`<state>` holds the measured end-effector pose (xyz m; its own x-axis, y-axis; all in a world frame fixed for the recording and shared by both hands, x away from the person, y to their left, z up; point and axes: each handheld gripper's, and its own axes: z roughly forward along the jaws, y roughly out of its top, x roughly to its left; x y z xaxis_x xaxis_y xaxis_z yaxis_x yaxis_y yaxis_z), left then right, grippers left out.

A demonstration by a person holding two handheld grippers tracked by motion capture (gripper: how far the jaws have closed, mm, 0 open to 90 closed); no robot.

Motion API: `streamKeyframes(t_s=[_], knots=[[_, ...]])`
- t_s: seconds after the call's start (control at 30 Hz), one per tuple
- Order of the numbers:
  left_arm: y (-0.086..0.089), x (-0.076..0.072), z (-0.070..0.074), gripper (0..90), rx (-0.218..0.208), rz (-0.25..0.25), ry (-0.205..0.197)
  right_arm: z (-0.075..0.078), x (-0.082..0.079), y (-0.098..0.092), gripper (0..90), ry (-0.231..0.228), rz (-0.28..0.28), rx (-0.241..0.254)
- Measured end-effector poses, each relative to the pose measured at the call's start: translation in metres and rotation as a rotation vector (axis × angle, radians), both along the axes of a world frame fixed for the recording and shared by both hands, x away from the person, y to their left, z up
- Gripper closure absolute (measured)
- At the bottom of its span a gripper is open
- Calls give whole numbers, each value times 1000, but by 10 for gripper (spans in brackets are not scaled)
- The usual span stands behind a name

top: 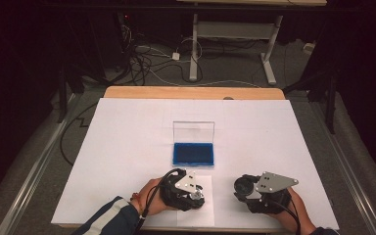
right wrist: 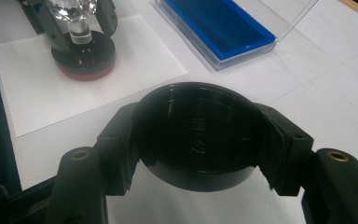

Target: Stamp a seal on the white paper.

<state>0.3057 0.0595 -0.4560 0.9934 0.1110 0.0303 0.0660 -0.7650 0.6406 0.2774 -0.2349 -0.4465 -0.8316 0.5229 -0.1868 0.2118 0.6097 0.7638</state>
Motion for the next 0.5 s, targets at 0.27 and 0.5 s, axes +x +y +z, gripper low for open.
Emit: streamKeyframes(t_s=[0.27, 0.5], knots=[[2, 3, 4, 538, -7, 17, 6, 2, -1, -1, 380, 0, 3, 12], [9, 6, 16, 537, -57, 39, 0, 2, 0, -1, 380, -1, 3, 12]])
